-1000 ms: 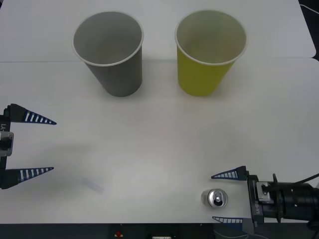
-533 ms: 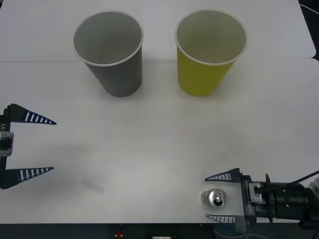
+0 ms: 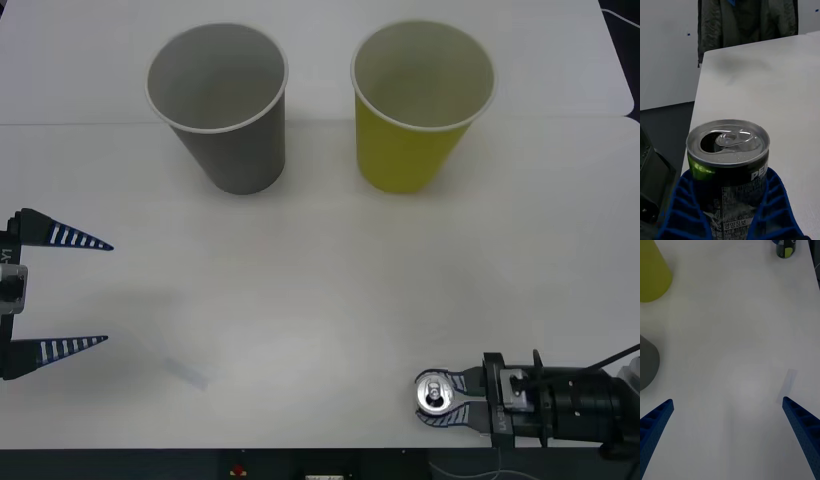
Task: Put the can into the green bin and the plastic bottle into the gray bin
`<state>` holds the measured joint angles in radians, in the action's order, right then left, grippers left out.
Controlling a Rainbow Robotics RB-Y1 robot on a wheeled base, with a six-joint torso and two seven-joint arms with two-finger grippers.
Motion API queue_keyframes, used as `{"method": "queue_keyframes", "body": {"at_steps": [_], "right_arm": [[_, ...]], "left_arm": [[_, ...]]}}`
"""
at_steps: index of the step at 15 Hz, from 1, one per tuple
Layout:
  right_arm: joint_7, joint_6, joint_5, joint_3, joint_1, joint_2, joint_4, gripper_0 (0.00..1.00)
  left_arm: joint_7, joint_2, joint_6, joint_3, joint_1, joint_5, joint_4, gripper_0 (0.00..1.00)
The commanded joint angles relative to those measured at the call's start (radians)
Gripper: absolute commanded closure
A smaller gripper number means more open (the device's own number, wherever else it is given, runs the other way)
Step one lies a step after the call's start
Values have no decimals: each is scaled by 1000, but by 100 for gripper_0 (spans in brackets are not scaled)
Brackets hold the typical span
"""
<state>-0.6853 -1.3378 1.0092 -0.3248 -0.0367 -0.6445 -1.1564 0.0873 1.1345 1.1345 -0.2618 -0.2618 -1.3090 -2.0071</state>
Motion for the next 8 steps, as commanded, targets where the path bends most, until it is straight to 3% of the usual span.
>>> {"method": "queue_keyframes", "body": {"at_steps": [1, 4, 8], "right_arm": [[4, -6, -17, 0, -2, -6, 0, 100], [26, -1, -47, -11, -2, -46, -48, 100], [138, 127, -216, -132, 1, -162, -177, 100]], "left_arm": [[0, 0, 0, 0, 0, 0, 0, 0], [0, 0, 0, 0, 0, 0, 0, 0], [0, 0, 0, 0, 0, 0, 0, 0]]}}
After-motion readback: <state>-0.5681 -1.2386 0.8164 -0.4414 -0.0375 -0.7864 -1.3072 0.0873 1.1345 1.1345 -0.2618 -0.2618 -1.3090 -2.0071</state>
